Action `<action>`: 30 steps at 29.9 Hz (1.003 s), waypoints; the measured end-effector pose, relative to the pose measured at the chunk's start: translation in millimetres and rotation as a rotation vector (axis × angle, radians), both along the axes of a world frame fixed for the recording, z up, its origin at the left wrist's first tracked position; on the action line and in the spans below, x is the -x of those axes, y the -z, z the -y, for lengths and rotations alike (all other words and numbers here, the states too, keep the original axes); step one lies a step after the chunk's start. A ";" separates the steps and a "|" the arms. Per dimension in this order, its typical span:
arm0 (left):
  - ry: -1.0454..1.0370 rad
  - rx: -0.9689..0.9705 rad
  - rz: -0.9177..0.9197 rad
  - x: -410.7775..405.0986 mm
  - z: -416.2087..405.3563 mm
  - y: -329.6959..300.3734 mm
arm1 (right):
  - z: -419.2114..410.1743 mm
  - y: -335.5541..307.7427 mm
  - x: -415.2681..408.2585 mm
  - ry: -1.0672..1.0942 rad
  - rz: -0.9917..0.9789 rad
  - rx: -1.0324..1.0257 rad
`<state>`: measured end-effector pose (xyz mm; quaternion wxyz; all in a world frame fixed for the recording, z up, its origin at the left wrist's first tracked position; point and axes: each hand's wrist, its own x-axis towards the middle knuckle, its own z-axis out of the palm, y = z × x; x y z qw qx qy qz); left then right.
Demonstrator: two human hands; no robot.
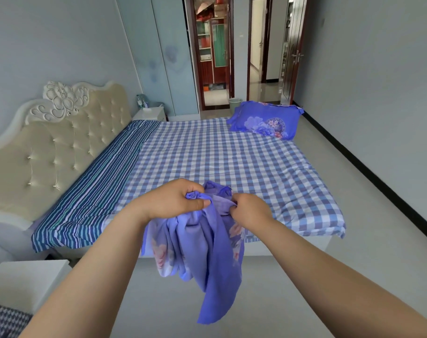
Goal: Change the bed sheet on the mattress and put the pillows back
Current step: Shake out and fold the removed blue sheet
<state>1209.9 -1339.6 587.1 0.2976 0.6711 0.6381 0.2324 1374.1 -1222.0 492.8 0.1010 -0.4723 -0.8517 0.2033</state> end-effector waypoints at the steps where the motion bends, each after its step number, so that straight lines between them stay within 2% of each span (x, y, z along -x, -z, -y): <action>1: -0.001 0.003 0.008 0.0 0.8 -1.2 | -5.0 1.0 -3.2 0.034 0.006 0.021; 5: 0.005 0.040 -0.004 2.5 4.3 -3.4 | -18.8 0.5 -17.4 0.172 -0.136 0.075; 8: -0.045 0.062 0.008 10.4 5.1 -5.0 | -28.2 -12.3 -23.5 0.231 -0.446 0.111; 11: -0.171 0.024 0.036 20.1 2.3 -3.9 | -29.7 -39.9 -31.6 0.251 -0.726 0.178; 13: -0.352 -0.114 0.010 24.9 -4.7 -2.0 | -20.2 -57.4 -39.8 0.162 -0.831 0.256; 14: -0.464 -0.207 -0.035 26.4 -8.9 -1.5 | -12.2 -64.8 -43.6 0.082 -0.808 0.277; 16: -0.651 -0.389 -0.118 24.7 -16.6 -3.7 | 2.6 -68.8 -46.6 -0.063 -0.605 0.242; 19: -0.775 -0.618 -0.061 15.0 -23.5 -12.0 | 15.2 -59.9 -42.1 -0.069 -0.303 0.075; 22: -0.789 -0.808 0.084 4.3 -26.3 -27.1 | 6.0 -46.3 -44.0 0.124 -0.193 -0.046; 24: -0.784 -0.872 0.114 -0.5 -26.2 -35.4 | -14.2 -32.4 -55.9 0.343 -0.140 -0.088; 27: -0.843 -0.923 0.145 2.7 -25.7 -40.3 | -41.9 -16.1 -86.3 0.531 -0.066 -0.071; 28: -0.875 -0.924 0.146 7.2 -25.8 -40.2 | -49.7 -17.0 -98.0 0.568 -0.079 -0.078; 30: -0.948 -0.915 0.162 21.8 -27.0 -37.2 | -64.8 -28.0 -122.6 0.641 -0.253 -0.171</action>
